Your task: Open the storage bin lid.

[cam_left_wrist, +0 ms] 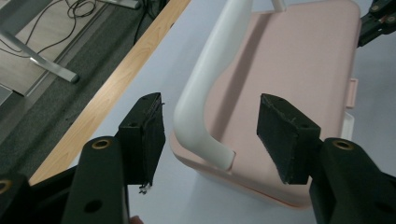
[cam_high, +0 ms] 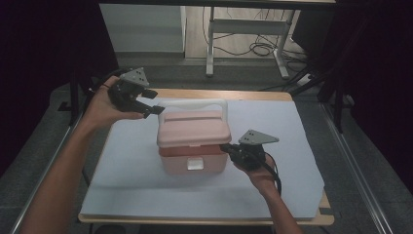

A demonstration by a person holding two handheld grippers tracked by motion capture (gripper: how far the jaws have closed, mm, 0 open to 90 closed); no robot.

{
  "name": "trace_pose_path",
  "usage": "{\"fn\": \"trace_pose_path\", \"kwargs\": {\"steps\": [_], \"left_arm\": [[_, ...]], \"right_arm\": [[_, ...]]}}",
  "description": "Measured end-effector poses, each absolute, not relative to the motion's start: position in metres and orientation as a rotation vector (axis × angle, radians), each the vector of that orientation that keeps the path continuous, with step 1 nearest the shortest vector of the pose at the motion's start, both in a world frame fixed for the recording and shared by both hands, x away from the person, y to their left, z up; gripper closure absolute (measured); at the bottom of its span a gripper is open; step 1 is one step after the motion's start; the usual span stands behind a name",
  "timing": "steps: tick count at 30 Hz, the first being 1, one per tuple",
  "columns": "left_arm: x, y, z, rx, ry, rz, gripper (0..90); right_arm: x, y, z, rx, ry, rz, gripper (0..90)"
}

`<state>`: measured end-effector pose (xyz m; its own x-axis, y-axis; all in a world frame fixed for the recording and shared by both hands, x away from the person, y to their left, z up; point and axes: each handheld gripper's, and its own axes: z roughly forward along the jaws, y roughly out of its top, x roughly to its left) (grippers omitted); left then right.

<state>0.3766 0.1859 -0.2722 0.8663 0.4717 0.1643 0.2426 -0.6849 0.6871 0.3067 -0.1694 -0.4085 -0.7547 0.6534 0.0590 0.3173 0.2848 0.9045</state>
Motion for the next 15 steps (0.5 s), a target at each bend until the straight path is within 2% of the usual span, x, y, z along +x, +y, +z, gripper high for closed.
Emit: {"fn": "trace_pose_path", "kwargs": {"steps": [7,15], "left_arm": [[0.351,0.177,-0.276,2.346,0.464,0.447,44.2],[0.331,0.167,-0.296,2.356,0.448,0.407,51.2]], "right_arm": [[0.307,-0.169,-0.407,0.878,2.233,1.461,89.7],[0.306,-0.169,-0.404,0.870,2.233,1.453,89.6]]}}
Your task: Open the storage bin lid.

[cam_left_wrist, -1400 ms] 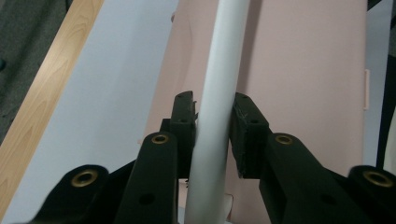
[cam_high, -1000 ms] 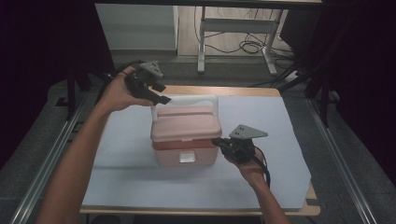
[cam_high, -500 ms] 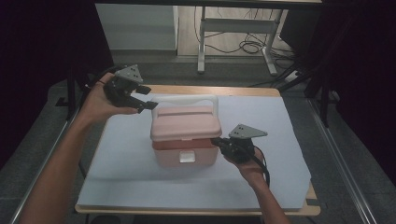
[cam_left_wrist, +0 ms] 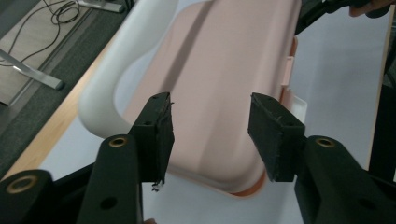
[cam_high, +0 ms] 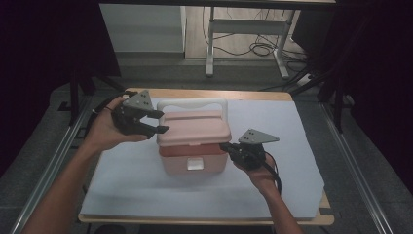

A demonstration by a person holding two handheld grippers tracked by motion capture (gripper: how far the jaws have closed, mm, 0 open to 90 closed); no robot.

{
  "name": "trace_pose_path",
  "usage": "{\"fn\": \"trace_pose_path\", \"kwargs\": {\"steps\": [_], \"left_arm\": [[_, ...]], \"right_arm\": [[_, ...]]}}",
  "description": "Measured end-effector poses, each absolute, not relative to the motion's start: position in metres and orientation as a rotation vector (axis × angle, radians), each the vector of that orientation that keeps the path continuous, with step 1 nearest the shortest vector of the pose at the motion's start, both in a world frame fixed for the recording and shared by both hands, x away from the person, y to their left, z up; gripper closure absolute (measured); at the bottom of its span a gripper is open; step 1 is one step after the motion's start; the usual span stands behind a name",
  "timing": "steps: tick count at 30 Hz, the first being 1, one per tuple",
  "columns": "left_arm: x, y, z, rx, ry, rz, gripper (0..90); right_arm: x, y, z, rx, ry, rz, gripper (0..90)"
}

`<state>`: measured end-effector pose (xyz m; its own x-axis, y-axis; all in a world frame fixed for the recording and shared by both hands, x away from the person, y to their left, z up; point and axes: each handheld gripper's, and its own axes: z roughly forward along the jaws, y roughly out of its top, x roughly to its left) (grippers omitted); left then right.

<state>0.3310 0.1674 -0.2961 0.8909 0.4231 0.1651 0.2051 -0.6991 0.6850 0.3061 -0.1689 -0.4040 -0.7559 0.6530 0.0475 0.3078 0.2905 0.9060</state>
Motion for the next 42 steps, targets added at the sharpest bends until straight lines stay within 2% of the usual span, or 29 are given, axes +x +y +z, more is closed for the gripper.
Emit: {"fn": "trace_pose_path", "kwargs": {"steps": [26,31,38,42], "left_arm": [[0.308,0.182,-0.331,2.313,0.493,0.348,55.4],[0.302,0.186,-0.335,2.282,0.498,0.338,63.8],[0.292,0.185,-0.342,2.260,0.481,0.323,81.0],[0.288,0.180,-0.351,2.274,0.468,0.287,86.3]], "right_arm": [[0.308,-0.168,-0.403,0.873,2.228,1.458,89.6],[0.308,-0.169,-0.403,0.876,2.229,1.455,89.6],[0.308,-0.169,-0.401,0.874,2.227,1.457,89.6],[0.308,-0.169,-0.401,0.873,2.227,1.456,89.6]]}}
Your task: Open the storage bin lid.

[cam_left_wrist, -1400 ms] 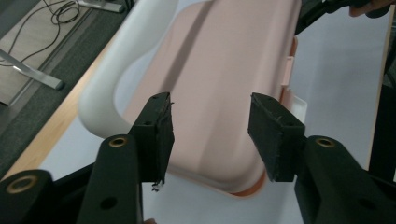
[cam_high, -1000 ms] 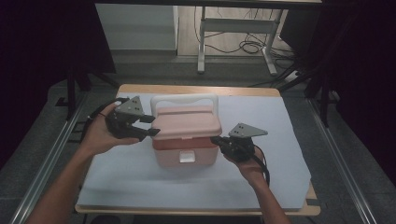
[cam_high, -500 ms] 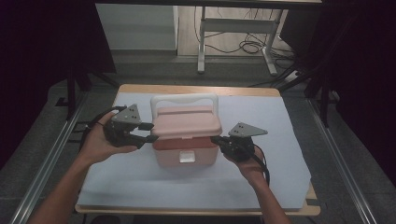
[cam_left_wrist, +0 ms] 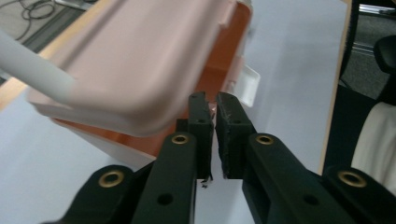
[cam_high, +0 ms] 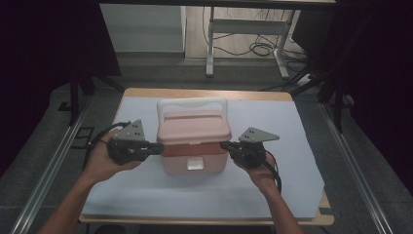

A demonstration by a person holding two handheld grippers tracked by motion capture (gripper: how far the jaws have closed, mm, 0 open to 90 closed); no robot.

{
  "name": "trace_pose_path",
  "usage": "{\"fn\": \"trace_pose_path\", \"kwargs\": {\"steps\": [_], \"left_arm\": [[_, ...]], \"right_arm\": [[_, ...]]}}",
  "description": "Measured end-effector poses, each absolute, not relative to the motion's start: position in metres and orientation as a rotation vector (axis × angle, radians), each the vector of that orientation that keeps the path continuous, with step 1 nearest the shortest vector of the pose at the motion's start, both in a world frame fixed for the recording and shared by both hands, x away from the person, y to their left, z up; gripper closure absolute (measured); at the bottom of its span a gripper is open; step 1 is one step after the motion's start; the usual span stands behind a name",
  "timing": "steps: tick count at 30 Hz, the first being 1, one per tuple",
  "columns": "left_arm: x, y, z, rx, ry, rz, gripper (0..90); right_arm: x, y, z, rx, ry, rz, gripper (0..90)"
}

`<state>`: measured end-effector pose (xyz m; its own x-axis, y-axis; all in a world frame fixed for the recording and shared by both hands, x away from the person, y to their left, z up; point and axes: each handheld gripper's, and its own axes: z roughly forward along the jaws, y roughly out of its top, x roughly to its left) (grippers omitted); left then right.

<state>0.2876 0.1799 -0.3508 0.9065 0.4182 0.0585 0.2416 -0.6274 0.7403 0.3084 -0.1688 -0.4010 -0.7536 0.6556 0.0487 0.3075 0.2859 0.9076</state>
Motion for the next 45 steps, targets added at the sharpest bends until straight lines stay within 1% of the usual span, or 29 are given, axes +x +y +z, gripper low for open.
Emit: {"fn": "trace_pose_path", "kwargs": {"steps": [8,35,45], "left_arm": [[0.286,0.168,-0.368,2.284,0.458,0.246,89.9],[0.285,0.124,-0.402,2.272,0.430,0.226,90.0],[0.284,0.111,-0.407,2.260,0.426,0.256,90.0]], "right_arm": [[0.309,-0.169,-0.401,0.875,2.226,1.459,89.7],[0.309,-0.172,-0.401,0.883,2.220,1.460,89.7],[0.310,-0.172,-0.402,0.886,2.219,1.463,89.7]]}}
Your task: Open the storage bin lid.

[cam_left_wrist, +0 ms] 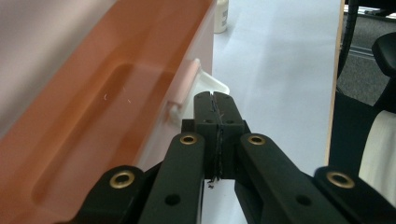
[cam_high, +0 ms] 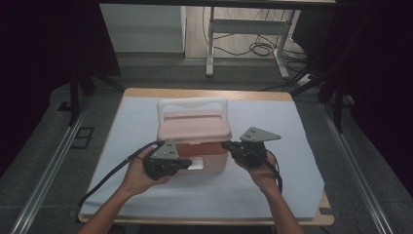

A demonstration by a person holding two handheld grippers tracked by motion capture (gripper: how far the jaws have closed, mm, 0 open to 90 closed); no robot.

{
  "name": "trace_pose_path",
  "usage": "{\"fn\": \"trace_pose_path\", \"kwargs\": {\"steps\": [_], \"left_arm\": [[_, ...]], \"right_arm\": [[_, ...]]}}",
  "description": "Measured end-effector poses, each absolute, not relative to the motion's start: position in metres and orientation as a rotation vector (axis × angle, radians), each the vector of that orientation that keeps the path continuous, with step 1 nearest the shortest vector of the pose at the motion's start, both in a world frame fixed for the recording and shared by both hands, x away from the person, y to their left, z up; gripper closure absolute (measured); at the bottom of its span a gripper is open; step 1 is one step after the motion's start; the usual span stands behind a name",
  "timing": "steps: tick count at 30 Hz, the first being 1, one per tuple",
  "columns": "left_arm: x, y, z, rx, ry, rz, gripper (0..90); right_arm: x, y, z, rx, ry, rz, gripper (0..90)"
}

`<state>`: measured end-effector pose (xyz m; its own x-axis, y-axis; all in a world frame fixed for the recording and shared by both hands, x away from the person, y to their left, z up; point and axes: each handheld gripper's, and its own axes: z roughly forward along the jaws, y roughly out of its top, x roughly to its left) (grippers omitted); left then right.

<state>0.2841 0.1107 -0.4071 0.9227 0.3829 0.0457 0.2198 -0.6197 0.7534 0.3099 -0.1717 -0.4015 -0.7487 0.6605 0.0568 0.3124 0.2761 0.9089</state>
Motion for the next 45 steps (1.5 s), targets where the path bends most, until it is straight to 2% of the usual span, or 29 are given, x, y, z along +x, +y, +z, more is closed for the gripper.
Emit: {"fn": "trace_pose_path", "kwargs": {"steps": [20,28,45], "left_arm": [[0.286,0.095,-0.422,2.289,0.436,0.328,90.0],[0.287,0.094,-0.422,2.286,0.445,0.317,90.0],[0.288,0.095,-0.423,2.285,0.437,0.315,90.0]], "right_arm": [[0.310,-0.171,-0.401,0.881,2.220,1.464,89.6],[0.311,-0.170,-0.397,0.877,2.220,1.459,89.6],[0.332,-0.167,-0.365,0.879,2.238,1.453,89.6]]}}
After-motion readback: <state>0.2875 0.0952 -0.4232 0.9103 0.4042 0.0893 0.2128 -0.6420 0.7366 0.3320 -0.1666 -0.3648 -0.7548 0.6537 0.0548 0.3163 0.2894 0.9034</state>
